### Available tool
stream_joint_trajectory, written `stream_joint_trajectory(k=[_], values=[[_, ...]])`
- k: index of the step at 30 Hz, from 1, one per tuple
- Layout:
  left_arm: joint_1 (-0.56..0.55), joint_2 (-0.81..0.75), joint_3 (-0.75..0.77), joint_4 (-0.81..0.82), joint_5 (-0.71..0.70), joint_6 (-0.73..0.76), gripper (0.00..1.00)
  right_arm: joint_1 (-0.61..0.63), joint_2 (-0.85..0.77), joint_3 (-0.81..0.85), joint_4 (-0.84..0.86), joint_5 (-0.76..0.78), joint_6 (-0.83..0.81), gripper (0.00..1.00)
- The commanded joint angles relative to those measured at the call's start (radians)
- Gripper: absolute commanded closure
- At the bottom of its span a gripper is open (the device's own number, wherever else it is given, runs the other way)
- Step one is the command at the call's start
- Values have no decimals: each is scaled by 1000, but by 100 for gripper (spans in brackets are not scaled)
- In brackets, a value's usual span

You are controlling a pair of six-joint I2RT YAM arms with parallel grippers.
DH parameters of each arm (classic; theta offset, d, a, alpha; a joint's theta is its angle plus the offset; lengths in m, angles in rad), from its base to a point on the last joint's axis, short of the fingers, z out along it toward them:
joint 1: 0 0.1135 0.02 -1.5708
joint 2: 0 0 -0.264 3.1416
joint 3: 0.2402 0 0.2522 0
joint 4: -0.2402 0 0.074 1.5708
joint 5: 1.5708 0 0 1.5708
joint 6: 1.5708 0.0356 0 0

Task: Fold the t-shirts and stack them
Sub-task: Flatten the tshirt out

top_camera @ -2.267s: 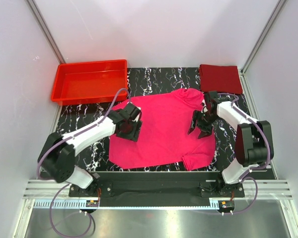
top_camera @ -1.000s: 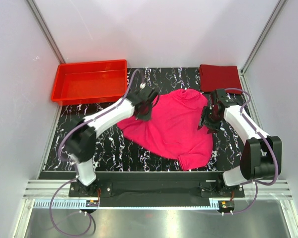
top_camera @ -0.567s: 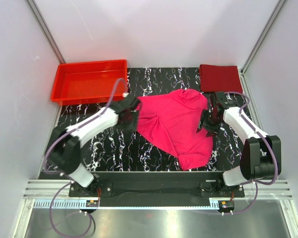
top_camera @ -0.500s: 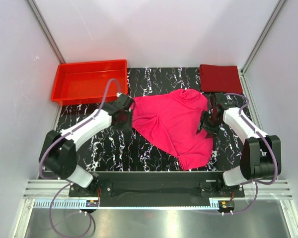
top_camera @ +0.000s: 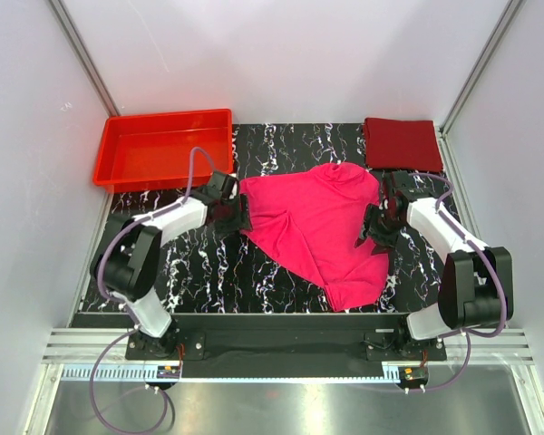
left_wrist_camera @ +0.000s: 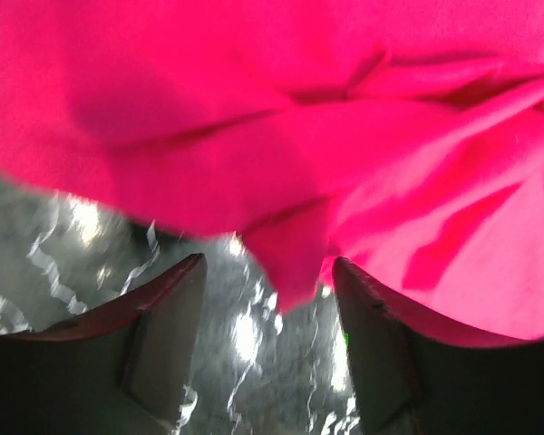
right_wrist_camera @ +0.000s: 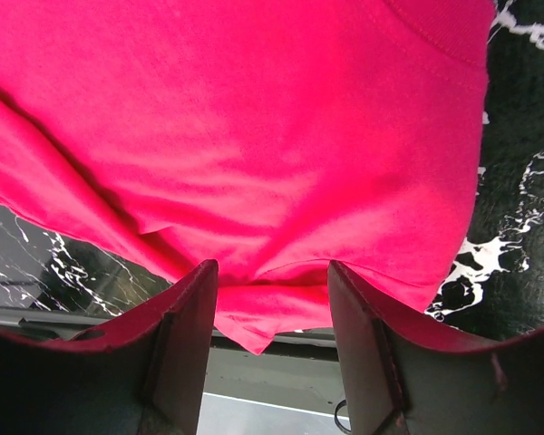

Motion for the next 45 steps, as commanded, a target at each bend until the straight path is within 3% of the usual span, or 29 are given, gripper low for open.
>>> stream_joint_trajectory(k=[1,3,4,9,11,13,15,17,19,20,21,22,25,29,34,36,41,45], values=[[13,47,61,89,65,-12,54,-1,-11,-10,18,-27,-7,42],[13,36,71,51,32,-14,72,-1,-4,-7,19,-32,-13,42],[10,21,81,6,-7,-19,100,-3,4,-1,21,-32,-15,42],[-77,-234,40,-390,-425,-98,100,-1,21,11,21,-30,-30,42],[-122,-293,23,-462,-499,-127,100,-1,24,11,23,-44,-28,42],[-179,-266,48,-497,-479,-143,96,0,27,4,29,-53,-24,43],[-282,-129,115,-526,-490,-146,85,0,32,-1,36,-56,-22,43],[-347,57,293,-583,-504,-112,71,0,41,0,38,-58,-27,42],[-403,130,435,-623,-487,-65,63,2,50,8,33,-67,-30,42],[-407,138,450,-620,-493,-45,57,0,50,10,33,-70,-28,42],[-401,92,445,-555,-478,-33,39,0,50,11,35,-69,-27,42],[-394,49,386,-498,-443,-8,30,2,49,13,33,-72,-30,42],[-346,-88,266,-430,-404,15,12,0,38,-2,42,-70,-24,42],[-260,-184,148,-439,-386,18,15,0,36,-18,47,-76,-24,42],[-193,-338,-24,-189,-119,50,31,0,27,-36,55,-79,-16,42],[-174,-309,-15,-142,-8,34,36,0,26,-41,56,-75,-15,42],[-159,-194,13,-34,126,-63,34,0,23,-47,58,-86,-2,42],[-142,-125,46,-52,108,-106,32,0,9,-39,47,-78,-8,42]])
